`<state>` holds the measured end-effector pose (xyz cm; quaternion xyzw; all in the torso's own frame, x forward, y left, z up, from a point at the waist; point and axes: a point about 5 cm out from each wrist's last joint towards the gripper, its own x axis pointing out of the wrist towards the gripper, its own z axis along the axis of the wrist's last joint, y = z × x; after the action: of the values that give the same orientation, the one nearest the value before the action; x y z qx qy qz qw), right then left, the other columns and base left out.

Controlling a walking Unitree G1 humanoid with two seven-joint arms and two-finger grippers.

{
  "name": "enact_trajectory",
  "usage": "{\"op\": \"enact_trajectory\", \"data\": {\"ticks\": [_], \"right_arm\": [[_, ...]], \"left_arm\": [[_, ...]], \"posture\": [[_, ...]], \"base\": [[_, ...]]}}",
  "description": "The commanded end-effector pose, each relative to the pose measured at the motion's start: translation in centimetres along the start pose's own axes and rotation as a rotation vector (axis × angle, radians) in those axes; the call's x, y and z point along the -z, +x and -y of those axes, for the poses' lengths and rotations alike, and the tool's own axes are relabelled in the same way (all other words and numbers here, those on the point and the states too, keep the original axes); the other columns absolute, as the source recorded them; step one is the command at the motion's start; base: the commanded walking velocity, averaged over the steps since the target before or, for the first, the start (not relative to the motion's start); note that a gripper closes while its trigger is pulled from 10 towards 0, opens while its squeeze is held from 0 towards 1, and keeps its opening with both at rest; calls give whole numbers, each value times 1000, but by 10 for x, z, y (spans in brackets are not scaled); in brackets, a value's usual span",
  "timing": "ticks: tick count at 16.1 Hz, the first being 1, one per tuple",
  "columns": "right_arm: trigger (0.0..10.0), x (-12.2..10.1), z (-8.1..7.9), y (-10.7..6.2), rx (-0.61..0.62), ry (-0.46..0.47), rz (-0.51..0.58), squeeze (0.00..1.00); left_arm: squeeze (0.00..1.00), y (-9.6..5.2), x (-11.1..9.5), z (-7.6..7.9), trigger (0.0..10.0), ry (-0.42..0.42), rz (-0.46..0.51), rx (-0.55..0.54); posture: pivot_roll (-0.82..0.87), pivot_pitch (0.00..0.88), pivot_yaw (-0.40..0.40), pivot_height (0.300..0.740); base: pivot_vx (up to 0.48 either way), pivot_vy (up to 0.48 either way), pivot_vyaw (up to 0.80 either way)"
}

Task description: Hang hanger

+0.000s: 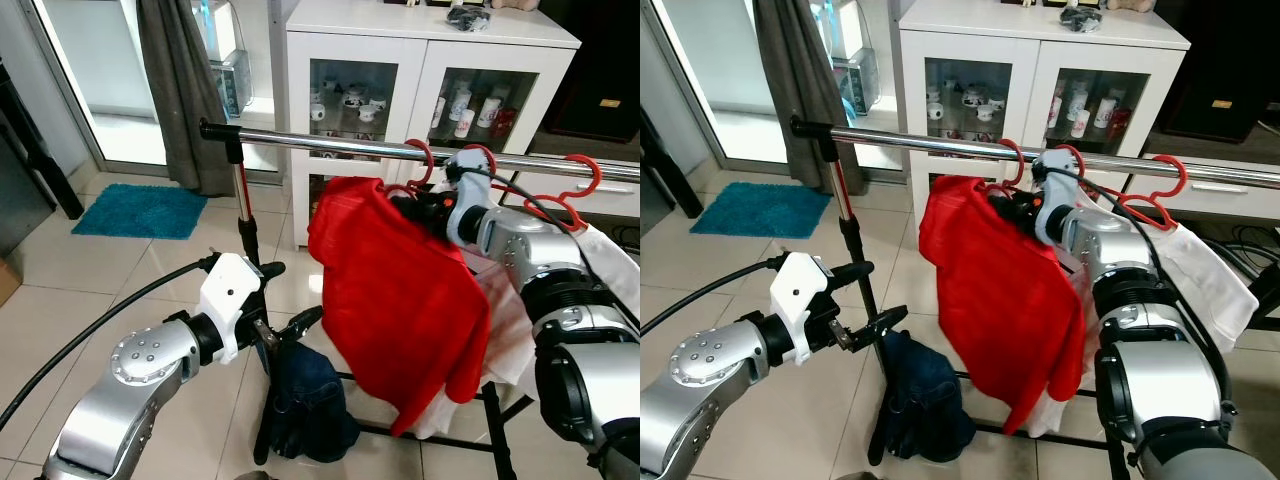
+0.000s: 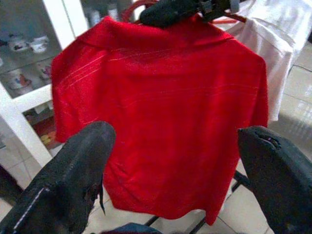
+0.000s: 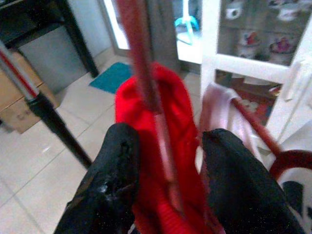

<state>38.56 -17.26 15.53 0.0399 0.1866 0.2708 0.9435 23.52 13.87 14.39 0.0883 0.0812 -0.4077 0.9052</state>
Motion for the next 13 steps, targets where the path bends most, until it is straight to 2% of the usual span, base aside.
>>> {"op": "enact_trajectory", "data": {"ticks": [1,13], "right_arm": [[0,-3,-3,1,-25,-19,-3,0],[0,-10,-5,0,-91,-26,5,0]], "left_arm": [[0,0,-4,2,10000,18,3,15],[0,1,-5,-1,10000,30,2,18]], "posture": [[-25,0,10,740],[-27,0,11,740]], "base": [[0,0,0],[0,0,0]]}}
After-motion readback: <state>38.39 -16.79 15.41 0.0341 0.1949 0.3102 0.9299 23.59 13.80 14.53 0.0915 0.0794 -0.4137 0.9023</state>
